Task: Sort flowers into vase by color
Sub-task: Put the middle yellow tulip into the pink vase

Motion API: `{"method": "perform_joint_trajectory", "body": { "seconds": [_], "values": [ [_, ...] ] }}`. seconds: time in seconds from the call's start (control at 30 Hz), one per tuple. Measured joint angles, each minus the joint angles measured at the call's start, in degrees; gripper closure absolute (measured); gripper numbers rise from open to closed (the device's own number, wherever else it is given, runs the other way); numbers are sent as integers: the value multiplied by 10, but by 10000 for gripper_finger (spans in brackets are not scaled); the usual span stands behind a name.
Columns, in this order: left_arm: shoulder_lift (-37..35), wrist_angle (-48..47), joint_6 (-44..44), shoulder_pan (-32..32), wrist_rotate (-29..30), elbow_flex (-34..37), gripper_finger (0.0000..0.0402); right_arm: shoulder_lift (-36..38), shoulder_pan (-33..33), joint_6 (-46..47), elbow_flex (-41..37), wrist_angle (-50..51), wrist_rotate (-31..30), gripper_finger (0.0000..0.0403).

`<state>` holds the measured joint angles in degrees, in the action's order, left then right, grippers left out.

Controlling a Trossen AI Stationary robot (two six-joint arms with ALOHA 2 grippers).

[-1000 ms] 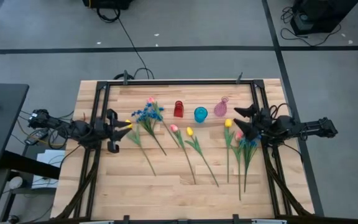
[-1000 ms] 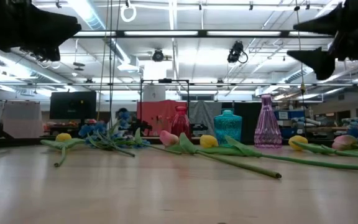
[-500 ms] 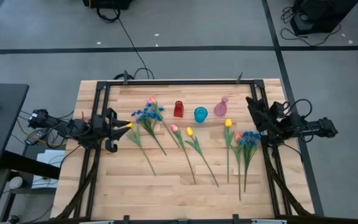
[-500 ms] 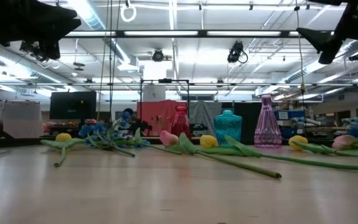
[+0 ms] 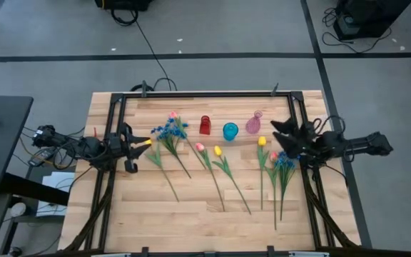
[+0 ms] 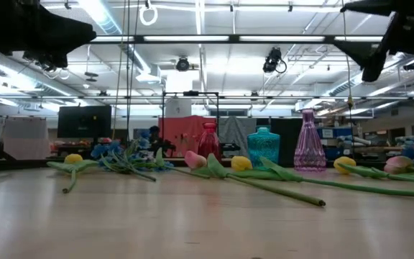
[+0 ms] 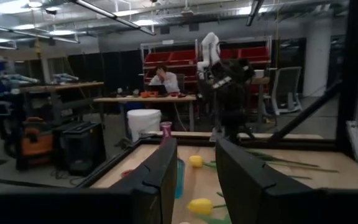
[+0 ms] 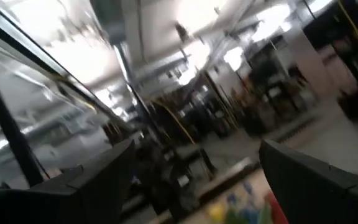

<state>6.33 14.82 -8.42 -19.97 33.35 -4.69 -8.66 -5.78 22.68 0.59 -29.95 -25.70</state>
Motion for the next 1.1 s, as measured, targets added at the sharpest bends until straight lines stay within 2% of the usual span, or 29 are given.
{"method": "perform_joint_trajectory", "body": {
  "seconds": [0.1, 0.23, 0.4, 0.57, 0.73, 0.97, 1.1],
  "values": [
    [0, 4, 0, 0, 0, 0, 286, -78, -1, 22, 15, 4, -1, 59],
    [0, 4, 15, 0, 0, 1, 286, -213, -11, 30, 78, 1, 4, 79],
    [0, -2, 30, 0, 0, 10, 286, -399, -30, -1, 205, 32, 4, 102],
    [0, -2, 30, 0, 0, 12, 286, -543, -35, -18, 352, 136, 5, 119],
    [0, -2, 25, 0, 3, 12, 286, -638, -35, -15, 467, 239, 4, 132],
    [0, -26, 12, 0, 21, 12, 286, -725, -35, -2, 562, 332, 5, 151],
    [0, -40, 14, 0, 36, 12, 286, -758, -35, 69, 625, 484, 27, 162]
  ]
}}
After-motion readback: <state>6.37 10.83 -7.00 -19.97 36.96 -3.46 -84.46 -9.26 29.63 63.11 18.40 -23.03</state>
